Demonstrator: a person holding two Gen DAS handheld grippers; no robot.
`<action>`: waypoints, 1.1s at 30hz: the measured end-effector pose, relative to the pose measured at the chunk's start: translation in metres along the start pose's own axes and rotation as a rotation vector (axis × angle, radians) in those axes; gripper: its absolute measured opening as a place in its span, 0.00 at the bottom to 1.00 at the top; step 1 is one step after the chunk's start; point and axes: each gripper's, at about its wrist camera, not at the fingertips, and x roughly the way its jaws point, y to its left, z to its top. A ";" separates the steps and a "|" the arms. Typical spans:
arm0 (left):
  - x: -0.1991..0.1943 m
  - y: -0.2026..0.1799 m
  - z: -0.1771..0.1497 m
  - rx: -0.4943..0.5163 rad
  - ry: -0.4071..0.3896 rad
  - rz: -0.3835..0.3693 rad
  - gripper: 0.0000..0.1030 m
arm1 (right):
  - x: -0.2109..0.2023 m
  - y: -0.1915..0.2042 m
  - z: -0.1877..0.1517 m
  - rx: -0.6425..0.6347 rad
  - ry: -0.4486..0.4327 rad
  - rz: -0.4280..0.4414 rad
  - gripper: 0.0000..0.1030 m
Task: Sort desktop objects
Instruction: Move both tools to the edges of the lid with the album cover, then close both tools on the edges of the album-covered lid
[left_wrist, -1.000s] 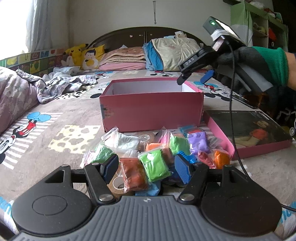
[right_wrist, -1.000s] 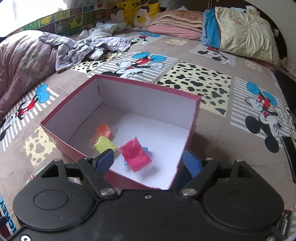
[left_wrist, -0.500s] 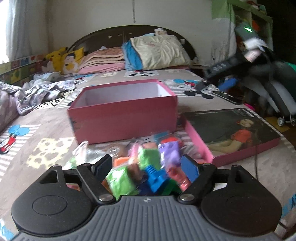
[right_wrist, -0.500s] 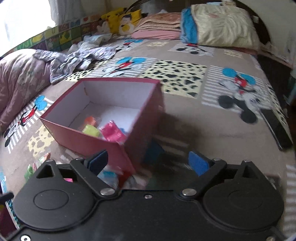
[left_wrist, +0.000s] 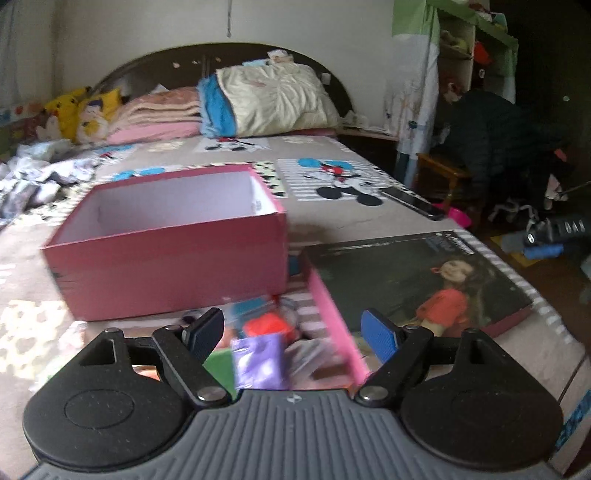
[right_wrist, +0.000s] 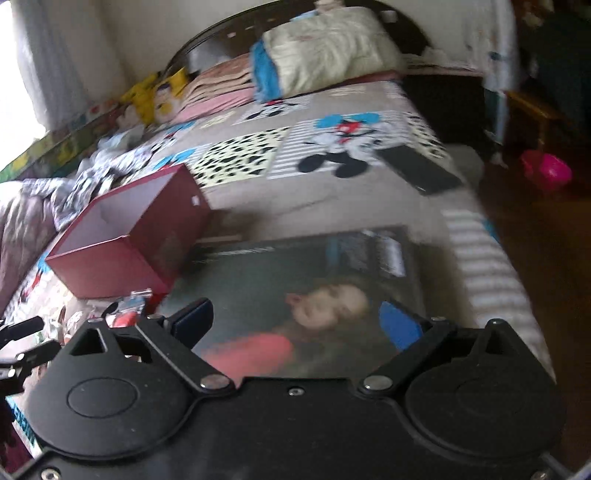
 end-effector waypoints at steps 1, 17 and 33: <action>0.004 -0.002 0.002 -0.002 0.006 -0.011 0.79 | -0.003 -0.008 -0.004 0.028 -0.006 -0.003 0.95; 0.088 -0.018 0.016 -0.097 0.161 -0.135 0.79 | 0.014 -0.068 -0.034 0.176 -0.051 -0.019 0.96; 0.135 -0.034 0.011 -0.121 0.271 -0.205 0.79 | 0.055 -0.074 -0.040 0.125 0.036 0.078 0.96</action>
